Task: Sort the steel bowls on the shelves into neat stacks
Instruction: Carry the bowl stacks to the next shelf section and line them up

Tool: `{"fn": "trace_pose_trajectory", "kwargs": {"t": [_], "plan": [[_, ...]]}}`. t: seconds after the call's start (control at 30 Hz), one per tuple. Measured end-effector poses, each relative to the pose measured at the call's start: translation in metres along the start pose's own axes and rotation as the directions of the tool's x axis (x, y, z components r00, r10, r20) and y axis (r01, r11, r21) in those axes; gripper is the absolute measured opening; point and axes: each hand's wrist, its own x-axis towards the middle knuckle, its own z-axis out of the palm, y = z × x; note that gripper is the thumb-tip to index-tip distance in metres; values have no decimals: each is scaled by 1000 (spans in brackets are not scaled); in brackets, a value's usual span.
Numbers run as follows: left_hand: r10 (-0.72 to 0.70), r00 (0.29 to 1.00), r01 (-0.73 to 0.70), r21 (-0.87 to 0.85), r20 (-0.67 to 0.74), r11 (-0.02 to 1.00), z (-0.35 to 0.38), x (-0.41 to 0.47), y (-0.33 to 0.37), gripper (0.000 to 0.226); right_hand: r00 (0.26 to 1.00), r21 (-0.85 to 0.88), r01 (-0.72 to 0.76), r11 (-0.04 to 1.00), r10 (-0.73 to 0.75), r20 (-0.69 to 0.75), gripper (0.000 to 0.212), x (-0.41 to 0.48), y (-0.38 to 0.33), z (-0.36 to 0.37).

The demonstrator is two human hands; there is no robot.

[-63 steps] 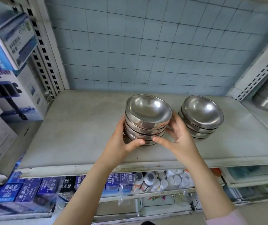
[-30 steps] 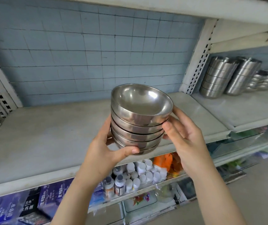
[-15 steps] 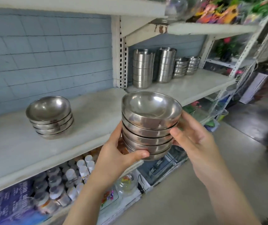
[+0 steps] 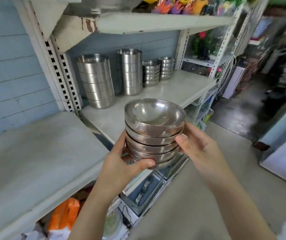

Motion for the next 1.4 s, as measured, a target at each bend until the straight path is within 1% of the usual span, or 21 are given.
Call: {"fn": "trace_pose_trajectory", "kwargs": {"t": [0.13, 0.3, 0.4, 0.43, 0.5, 0.57, 0.6, 0.7, 0.73, 0.87, 0.93, 1.0, 1.03, 1.13, 1.3, 1.4], "plan": [[-5, 999, 5, -9, 47, 1000, 28, 91, -10, 84, 995, -5, 21, 1000, -21, -94, 47, 70, 22, -41], [-35, 995, 34, 12, 93, 999, 68, 167, -19, 83, 990, 25, -3, 1000, 6, -142, 48, 126, 48, -91], [-41, 995, 41, 10, 96, 999, 98, 211, -27, 81, 992, 18, -10, 1000, 13, -129, 49, 162, 66, -127], [-41, 994, 41, 3, 96, 999, 110, 227, -31, 81, 992, 12, -13, 1000, 15, -123, 55, 175, 74, -141], [-53, 995, 55, -17, 90, 998, 135, 258, -37, 80, 994, 8, -34, 999, 34, -108, 76, 203, 89, -172], [-72, 995, 74, -30, 67, 997, 163, 290, -42, 82, 996, 5, -51, 999, 52, -72, 84, 235, 103, -206], [-80, 996, 82, -34, 50, 996, 177, 305, -46, 83, 997, 8, -59, 998, 59, -39, 84, 252, 109, -223], [-100, 995, 99, -36, -29, 994, 219, 349, -50, 80, 993, 6, -66, 998, 65, 100, 67, 303, 127, -273], [-105, 993, 103, -35, -54, 994, 232, 363, -51, 79, 988, 8, -69, 998, 68, 137, 66, 318, 133, -288], [-106, 986, 104, -21, -131, 994, 274, 416, -58, 75, 967, -27, -84, 996, 88, 237, 72, 377, 158, -337], [-116, 982, 114, -25, -149, 993, 287, 441, -63, 81, 960, -56, -85, 995, 97, 261, 71, 405, 171, -354], [-130, 977, 127, -32, -170, 991, 296, 465, -68, 90, 955, -55, -95, 994, 107, 276, 71, 431, 182, -365], [-134, 975, 129, -35, -178, 991, 299, 477, -71, 90, 951, -53, -99, 994, 110, 290, 71, 443, 188, -370], [-142, 972, 135, -52, -188, 990, 310, 514, -80, 86, 939, -58, -119, 991, 131, 319, 73, 478, 202, -384], [-148, 975, 135, -83, -168, 987, 324, 571, -103, 85, 924, -81, -111, 991, 133, 359, 73, 531, 229, -405], [-149, 977, 137, -86, -155, 987, 335, 599, -115, 85, 910, -112, -103, 988, 139, 390, 77, 558, 247, -419]]}}
